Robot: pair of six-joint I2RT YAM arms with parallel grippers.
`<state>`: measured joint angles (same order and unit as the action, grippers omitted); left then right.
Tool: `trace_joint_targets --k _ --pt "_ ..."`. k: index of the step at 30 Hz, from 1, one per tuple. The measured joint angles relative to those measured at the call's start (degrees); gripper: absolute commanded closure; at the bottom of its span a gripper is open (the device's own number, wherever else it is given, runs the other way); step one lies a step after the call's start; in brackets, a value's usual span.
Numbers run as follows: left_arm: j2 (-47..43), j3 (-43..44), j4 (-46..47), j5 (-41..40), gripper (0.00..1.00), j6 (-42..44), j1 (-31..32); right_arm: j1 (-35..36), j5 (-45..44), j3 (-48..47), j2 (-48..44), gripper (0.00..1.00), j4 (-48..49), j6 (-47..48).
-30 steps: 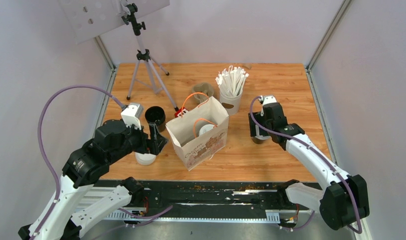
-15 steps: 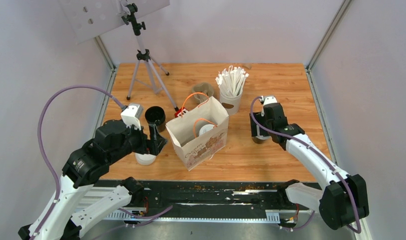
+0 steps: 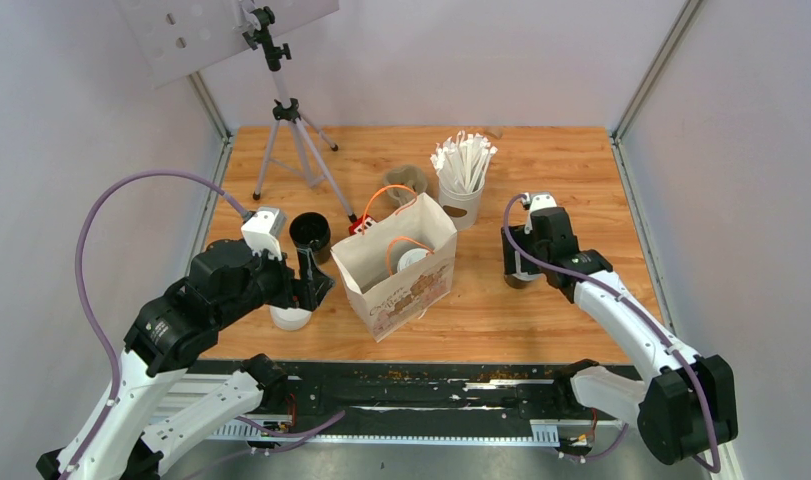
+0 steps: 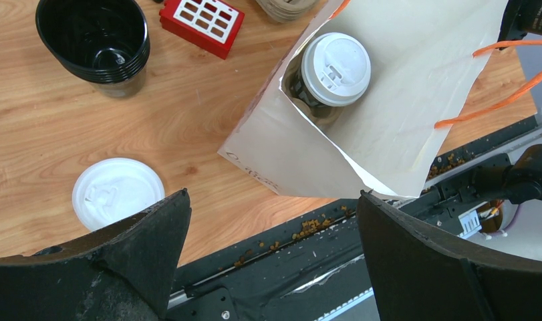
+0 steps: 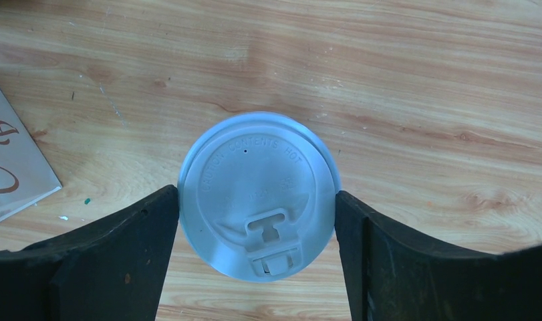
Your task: Pack the takeout coffee
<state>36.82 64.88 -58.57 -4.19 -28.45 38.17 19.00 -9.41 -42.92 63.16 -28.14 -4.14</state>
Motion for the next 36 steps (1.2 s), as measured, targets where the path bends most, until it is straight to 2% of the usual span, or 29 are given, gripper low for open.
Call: trace_joint_targets --k 3,6,12,16,21,23,36 --pt "0.0 0.0 0.0 0.0 0.00 0.0 0.0 -0.3 0.7 0.0 0.0 0.15 0.0 0.3" --pt "0.0 0.0 0.0 0.0 0.00 0.0 0.0 -0.7 1.5 0.0 0.0 0.11 0.0 0.5" --pt "0.9 0.9 -0.2 -0.3 0.00 0.0 0.0 -1.3 4.0 -1.1 0.6 0.10 -1.6 1.6" --pt "1.7 2.1 -0.3 -0.9 0.00 0.2 0.0 -1.6 5.2 -1.5 0.6 0.14 -2.9 2.4" --pt "1.7 2.2 -0.3 -1.0 0.00 0.2 0.0 -2.4 6.0 -1.5 0.6 0.08 -3.0 3.0" --pt "1.7 2.2 -0.3 -0.9 0.04 0.0 0.0 -2.7 6.5 -1.5 0.6 0.06 -3.0 3.2" --pt "1.9 2.2 -0.2 0.1 0.03 -0.4 0.0 -4.4 10.7 -1.6 0.3 0.04 -4.8 3.4"
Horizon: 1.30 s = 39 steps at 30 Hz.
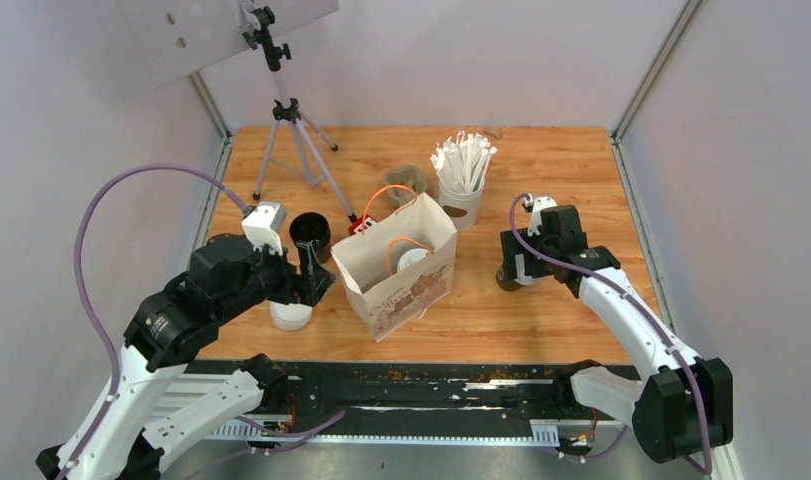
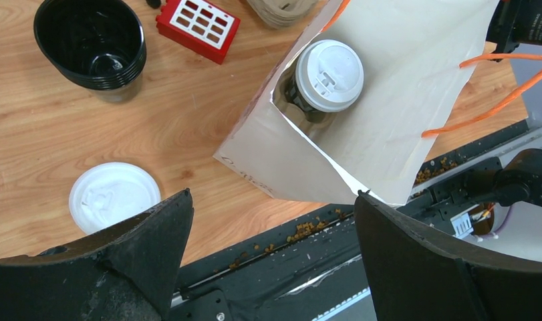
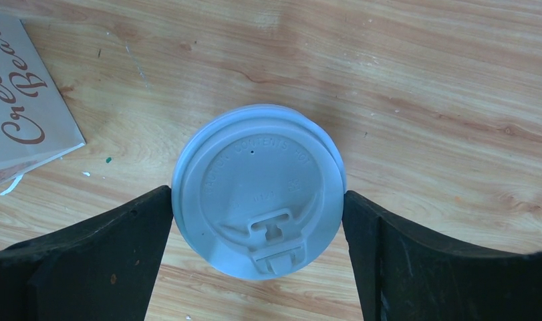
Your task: Pack the takeout coffee
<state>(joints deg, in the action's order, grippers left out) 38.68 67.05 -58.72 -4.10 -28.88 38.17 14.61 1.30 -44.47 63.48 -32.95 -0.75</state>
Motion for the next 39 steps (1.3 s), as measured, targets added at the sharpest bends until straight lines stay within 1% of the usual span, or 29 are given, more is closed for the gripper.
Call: trace_joint_targets --k 4,11,15,18,24,28,39 --pt "0.1 0.0 0.2 0.4 0.03 -0.4 0.0 -0.1 0.7 -0.4 -0.3 0.06 -1.1 0.0" --pt "0.0 0.0 0.3 0.5 0.03 -0.5 0.0 -0.1 2.9 -2.6 -0.2 0.05 -2.5 1.3" --pt "-0.4 -0.6 1.0 0.5 0.03 -1.0 0.0 -0.1 2.7 -5.4 1.2 0.06 -4.1 2.5" --pt "-0.6 -0.7 1.2 0.5 0.02 -1.1 0.0 -0.1 2.7 -6.2 1.8 0.05 -4.1 3.1" --pt "-0.6 -0.8 1.2 0.6 0.01 -1.1 0.0 -0.1 4.7 -5.7 1.7 0.02 -3.3 4.3" --pt "-0.4 -0.8 1.5 0.6 0.01 -1.0 0.0 -0.1 5.4 -3.1 0.7 0.00 -1.0 4.7" --pt "0.1 -0.9 2.1 0.9 0.01 -1.0 0.0 -0.1 5.2 -0.3 -0.2 0.05 1.5 5.1"
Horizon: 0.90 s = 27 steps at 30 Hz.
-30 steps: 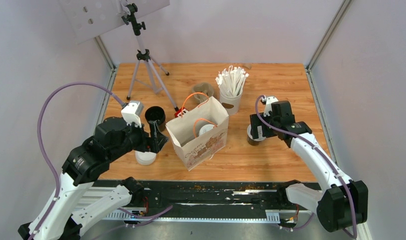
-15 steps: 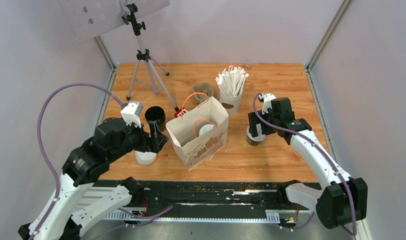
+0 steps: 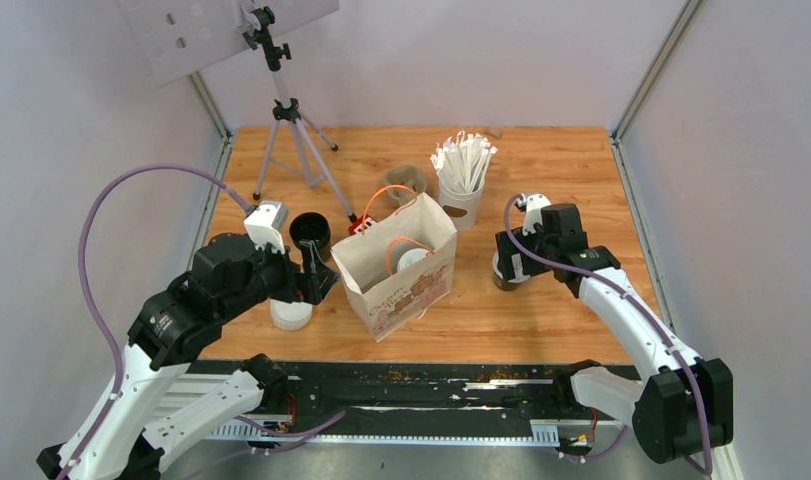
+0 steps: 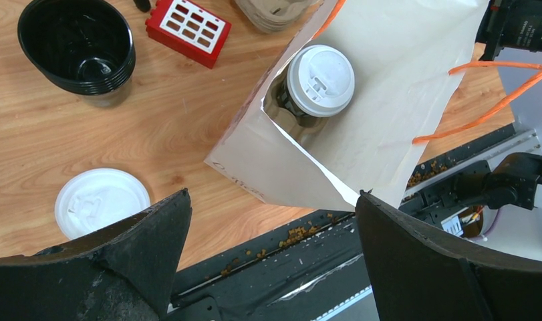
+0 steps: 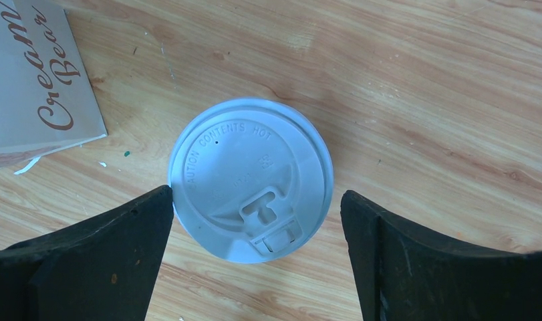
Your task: Pack the takeout coffee
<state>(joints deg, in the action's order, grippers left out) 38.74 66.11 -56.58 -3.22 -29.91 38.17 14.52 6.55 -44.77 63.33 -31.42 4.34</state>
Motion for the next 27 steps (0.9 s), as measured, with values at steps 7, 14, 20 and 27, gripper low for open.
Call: trace_joint_targets --k 7,14,20,27 --pt "-0.1 -0.7 0.0 0.4 0.00 0.0 0.0 0.0 0.0 0.4 0.1 0.09 0.9 0.3" --pt "-0.4 -1.1 -0.2 -0.1 0.00 -1.3 0.0 0.0 0.0 0.4 0.5 0.11 1.3 0.3" --pt "1.5 -0.7 -2.2 -2.4 0.00 -4.8 0.0 0.0 0.0 0.5 0.5 0.11 1.5 0.3" --pt "0.8 -0.5 -1.3 -3.3 0.03 -9.4 0.0 0.0 0.1 0.5 0.8 0.08 1.6 0.3"
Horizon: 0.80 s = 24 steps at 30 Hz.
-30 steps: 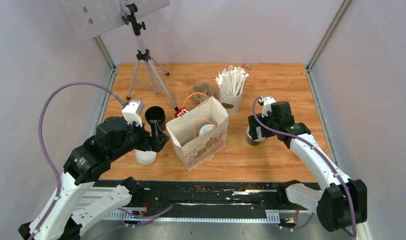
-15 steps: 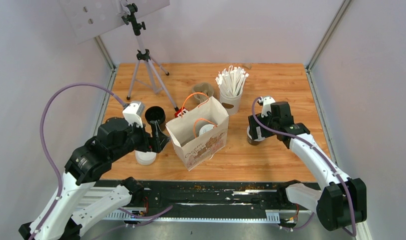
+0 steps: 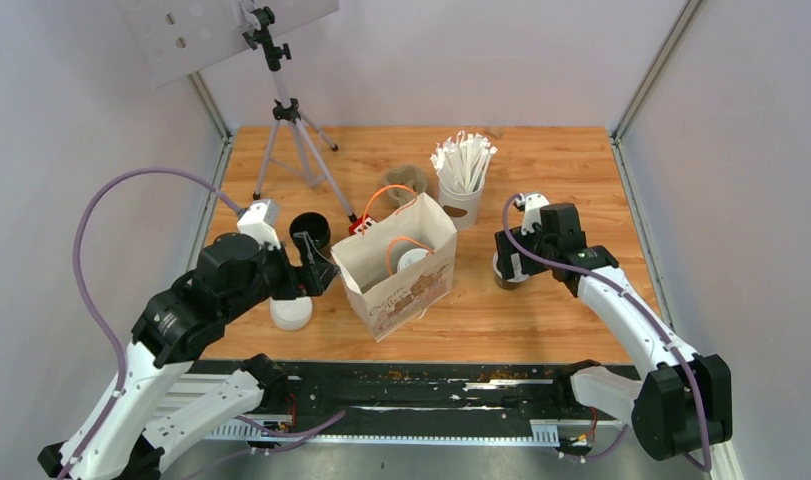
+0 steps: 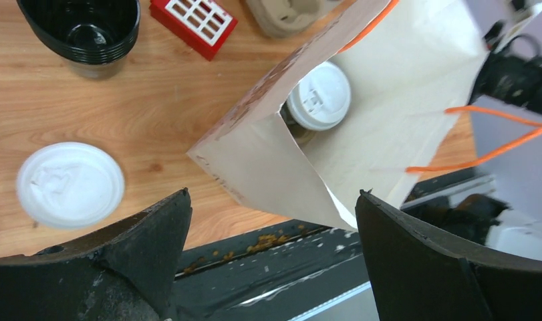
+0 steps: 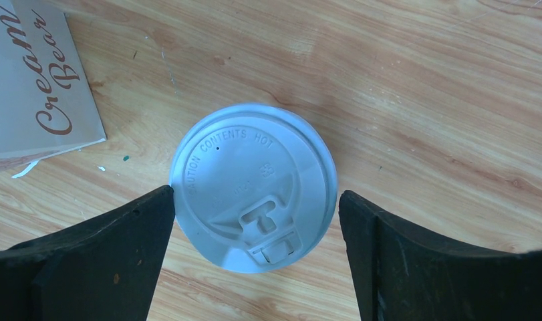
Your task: Pack the takeout coffee
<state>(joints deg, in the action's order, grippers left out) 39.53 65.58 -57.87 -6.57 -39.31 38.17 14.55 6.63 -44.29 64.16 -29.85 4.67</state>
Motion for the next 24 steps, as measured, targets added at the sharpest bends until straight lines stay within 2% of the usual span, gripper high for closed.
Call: trace_joint_targets --k 6,16,24 --pt "-5.3 -1.7 1.4 -2.2 0.04 -6.3 0.0 0.0 0.0 0.0 0.3 0.10 -0.2 0.1" --pt "-4.1 -1.3 -2.8 -6.6 0.05 -8.4 0.0 0.0 0.6 0.0 0.4 0.12 -0.2 -0.7" --pt "-3.8 -1.3 -3.2 -6.9 0.04 -8.3 0.0 0.0 0.8 0.0 0.4 0.23 -0.3 -1.0"
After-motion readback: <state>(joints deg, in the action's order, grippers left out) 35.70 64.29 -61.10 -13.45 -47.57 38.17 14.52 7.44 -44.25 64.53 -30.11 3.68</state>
